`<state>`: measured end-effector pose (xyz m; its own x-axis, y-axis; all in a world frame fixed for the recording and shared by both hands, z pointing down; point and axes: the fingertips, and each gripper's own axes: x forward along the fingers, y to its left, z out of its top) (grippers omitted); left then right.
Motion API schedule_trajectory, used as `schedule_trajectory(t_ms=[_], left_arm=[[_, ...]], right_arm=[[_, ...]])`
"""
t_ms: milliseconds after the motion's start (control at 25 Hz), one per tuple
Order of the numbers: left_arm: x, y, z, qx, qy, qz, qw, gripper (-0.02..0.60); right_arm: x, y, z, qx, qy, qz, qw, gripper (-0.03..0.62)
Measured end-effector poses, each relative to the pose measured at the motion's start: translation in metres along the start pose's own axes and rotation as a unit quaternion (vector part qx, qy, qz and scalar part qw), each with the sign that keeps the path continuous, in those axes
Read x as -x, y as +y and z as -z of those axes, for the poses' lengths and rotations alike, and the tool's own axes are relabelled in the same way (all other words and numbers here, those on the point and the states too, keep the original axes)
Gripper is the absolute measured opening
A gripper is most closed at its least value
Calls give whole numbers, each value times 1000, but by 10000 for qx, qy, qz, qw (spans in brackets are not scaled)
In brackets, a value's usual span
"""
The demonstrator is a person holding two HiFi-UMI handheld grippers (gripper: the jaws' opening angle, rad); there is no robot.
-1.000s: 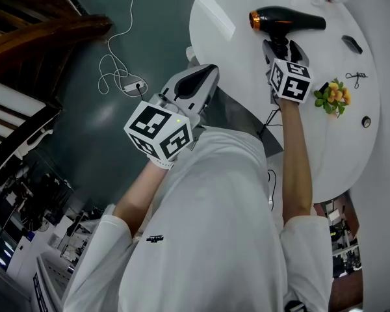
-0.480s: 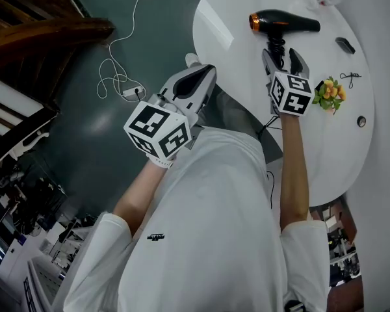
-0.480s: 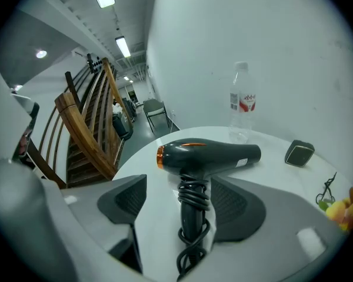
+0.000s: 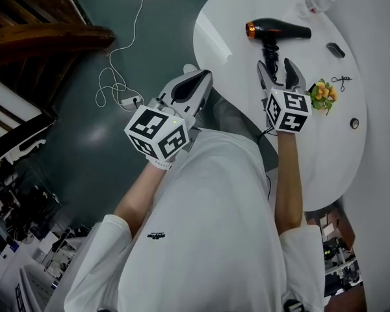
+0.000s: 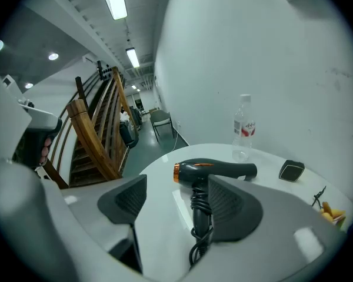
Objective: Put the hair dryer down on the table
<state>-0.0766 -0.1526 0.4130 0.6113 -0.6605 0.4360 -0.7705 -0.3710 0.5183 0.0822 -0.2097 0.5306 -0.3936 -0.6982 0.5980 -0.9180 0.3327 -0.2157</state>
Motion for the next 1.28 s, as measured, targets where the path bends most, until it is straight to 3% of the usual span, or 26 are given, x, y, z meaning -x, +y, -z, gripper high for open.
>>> schedule_trajectory(t_ms=[200, 600, 800, 1280], left_arm=[[6, -8, -2, -56, -99, 46, 9999, 2], [18, -14, -9, -129, -277, 68, 9995, 2], [23, -15, -20, -167, -420, 91, 9989, 2], [35, -25, -39, -250, -846, 148, 9960, 2]], right_arm=[[23, 6, -18, 219, -220, 134, 9994, 285], [66, 15, -59, 475, -668, 310, 9962, 45], [89, 23, -82, 581, -1015, 364, 9925, 25], [150, 57, -142, 1028, -1800, 9, 9783, 25]])
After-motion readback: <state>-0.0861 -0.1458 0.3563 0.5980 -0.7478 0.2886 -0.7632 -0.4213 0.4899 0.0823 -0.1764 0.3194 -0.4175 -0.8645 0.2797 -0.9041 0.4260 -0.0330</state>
